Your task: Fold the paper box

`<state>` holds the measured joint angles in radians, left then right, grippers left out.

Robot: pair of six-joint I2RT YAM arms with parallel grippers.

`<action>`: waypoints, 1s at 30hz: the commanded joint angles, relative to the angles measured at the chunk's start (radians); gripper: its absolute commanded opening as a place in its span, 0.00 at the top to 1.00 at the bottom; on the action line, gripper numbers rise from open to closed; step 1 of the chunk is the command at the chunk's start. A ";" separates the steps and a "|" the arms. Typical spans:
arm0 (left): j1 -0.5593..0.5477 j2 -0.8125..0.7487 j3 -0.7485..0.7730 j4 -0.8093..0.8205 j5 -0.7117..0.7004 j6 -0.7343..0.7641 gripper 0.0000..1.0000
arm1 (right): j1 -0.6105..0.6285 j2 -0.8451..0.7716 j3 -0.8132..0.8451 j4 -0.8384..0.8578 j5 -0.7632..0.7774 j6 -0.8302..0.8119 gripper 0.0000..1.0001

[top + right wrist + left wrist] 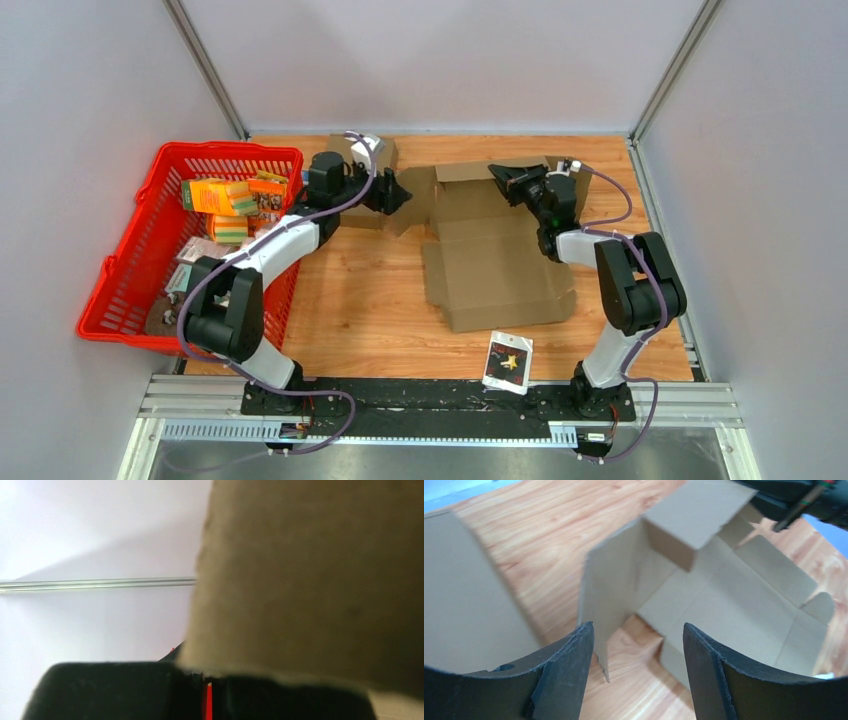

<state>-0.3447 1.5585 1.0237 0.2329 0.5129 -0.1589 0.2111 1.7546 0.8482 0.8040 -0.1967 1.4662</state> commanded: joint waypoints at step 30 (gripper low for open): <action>0.081 0.225 0.079 0.256 0.329 0.206 0.26 | -0.010 -0.003 0.061 0.003 -0.030 -0.027 0.99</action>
<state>-0.2577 1.7718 1.1301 0.2401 0.6987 0.0265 0.1978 1.7546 0.8597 0.8013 -0.2306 1.4586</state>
